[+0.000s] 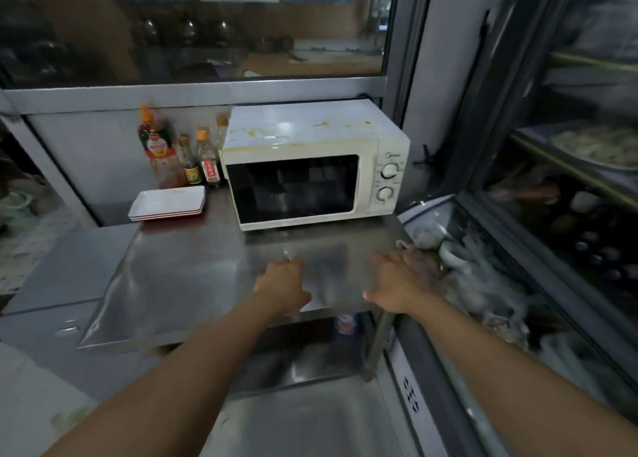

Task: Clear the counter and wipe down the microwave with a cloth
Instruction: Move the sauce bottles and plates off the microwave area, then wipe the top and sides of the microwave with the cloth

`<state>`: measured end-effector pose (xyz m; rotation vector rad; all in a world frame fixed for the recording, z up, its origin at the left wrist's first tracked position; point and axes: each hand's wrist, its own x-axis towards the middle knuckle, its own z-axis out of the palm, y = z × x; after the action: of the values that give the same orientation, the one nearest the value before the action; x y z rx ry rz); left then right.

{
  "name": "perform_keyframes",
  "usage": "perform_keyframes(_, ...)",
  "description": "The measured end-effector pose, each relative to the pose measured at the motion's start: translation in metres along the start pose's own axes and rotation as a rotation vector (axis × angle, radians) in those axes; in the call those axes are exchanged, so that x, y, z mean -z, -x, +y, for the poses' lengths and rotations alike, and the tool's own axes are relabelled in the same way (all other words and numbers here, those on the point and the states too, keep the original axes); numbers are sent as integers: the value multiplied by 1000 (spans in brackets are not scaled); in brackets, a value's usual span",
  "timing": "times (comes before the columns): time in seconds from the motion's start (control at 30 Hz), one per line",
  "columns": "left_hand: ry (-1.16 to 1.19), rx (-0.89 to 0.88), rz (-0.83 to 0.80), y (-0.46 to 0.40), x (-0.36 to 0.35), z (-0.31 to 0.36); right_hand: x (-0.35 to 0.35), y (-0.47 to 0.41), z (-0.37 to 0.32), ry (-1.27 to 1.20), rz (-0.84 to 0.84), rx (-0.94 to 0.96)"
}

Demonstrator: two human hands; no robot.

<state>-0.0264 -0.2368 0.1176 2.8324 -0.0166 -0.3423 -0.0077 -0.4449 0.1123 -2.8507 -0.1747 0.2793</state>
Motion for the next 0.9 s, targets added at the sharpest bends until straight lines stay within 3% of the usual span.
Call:
perform_keyframes(0.2, -25, -59, -3, -24, -15, 55, 13, -12, 72, -19, 41, 7)
perform_keyframes(0.37, -32, 1, -31, -60, -32, 102, 13, -45, 130, -87, 0, -100)
perform_keyframes(0.5, -12, 46, -70, -93, -50, 131, 2, -82, 163, -134, -50, -27)
perform_keyframes(0.7, -6, 112, -105, -120, -78, 146, -32, -123, 184, -266, -112, -76)
perform_keyframes(0.9, -13, 138, -113, -131, -88, 147, -57, -145, 185, -386, 29, -144)
